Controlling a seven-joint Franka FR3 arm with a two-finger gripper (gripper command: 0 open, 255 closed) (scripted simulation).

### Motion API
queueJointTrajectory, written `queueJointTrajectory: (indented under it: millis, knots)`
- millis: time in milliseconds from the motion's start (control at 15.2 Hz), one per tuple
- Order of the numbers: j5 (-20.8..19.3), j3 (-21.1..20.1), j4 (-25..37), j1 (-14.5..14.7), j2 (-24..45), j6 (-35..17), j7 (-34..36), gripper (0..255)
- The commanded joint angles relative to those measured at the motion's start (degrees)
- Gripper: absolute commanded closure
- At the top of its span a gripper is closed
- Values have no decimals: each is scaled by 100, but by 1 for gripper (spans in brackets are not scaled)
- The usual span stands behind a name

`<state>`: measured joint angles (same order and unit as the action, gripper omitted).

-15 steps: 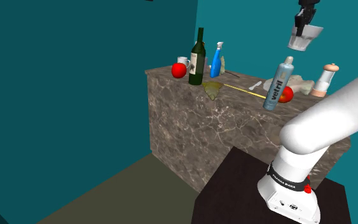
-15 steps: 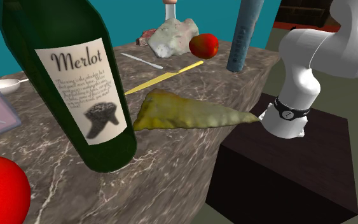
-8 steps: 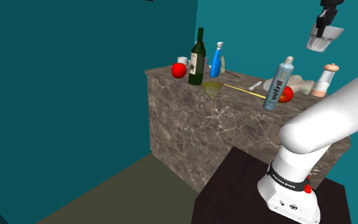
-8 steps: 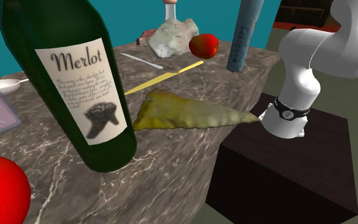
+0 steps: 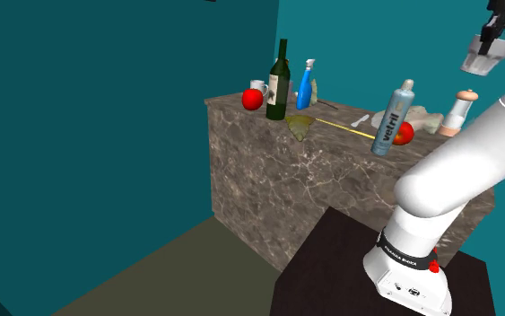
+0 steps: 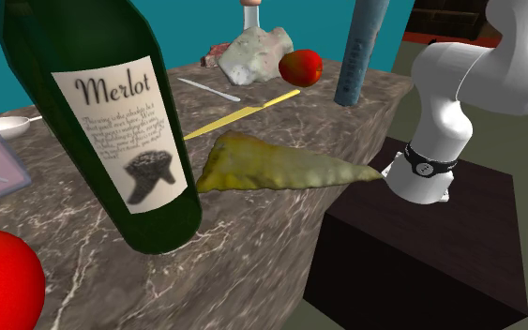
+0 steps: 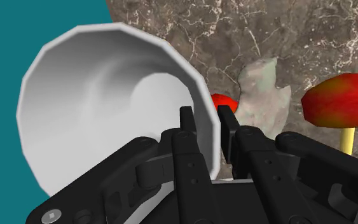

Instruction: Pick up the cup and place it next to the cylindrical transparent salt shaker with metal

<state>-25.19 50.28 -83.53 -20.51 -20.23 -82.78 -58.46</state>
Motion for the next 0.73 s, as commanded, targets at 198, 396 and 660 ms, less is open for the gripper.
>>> queueJointTrajectory:
  millis: [198, 396, 660]
  knots:
    - [773, 1662, 742, 398, 862, -240, -1149, 255]
    - [2558, 1109, 1341, -1982, 2369, -344, -2489, 255]
    - [4279, 2267, 2054, -2578, 3733, -96, -3575, 255]
